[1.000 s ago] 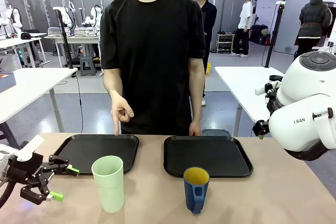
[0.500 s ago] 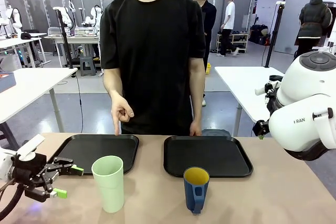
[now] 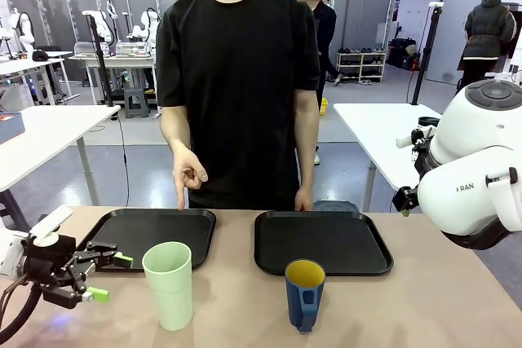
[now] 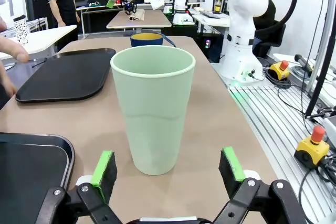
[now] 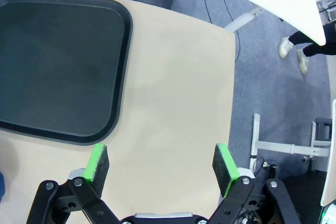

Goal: Sort and store the cups by type.
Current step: Pick up the Reusable plastic cup.

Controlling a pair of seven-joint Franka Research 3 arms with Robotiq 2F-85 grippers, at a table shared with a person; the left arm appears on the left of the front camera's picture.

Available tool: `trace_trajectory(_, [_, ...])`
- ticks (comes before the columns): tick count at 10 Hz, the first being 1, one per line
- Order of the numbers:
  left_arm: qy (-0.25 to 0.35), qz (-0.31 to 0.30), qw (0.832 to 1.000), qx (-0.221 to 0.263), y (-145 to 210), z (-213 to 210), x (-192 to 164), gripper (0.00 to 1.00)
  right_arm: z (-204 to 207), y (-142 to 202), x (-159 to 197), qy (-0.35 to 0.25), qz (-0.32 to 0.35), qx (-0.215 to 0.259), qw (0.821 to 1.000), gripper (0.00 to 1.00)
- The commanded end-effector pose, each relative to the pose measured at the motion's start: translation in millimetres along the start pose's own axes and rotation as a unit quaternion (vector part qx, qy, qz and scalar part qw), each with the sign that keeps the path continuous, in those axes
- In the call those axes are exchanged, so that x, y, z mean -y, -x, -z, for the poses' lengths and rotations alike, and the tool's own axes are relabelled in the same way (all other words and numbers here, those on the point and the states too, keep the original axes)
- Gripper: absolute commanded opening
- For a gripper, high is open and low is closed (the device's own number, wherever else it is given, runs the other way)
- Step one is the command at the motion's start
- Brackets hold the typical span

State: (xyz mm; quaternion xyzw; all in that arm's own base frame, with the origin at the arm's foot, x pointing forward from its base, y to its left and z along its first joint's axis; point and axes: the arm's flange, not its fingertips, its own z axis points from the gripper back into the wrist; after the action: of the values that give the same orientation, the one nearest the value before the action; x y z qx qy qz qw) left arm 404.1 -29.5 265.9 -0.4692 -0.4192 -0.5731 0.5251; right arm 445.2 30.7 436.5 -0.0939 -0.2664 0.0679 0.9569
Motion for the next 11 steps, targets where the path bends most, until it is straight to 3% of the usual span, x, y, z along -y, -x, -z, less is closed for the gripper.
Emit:
trace_trajectory(1, [0.003,0.003,1.0,-0.002,0.8,-0.4,1.7,1.0,0.6,0.2,-0.3,0.003,-0.002,0.0,1.0,1.0])
trace_trajectory(11, [0.049,-0.023,0.997,0.048,31.1,47.9,-26.4,1.0,0.6,0.2,-0.3,0.003,-0.002,0.0,1.0,1.0])
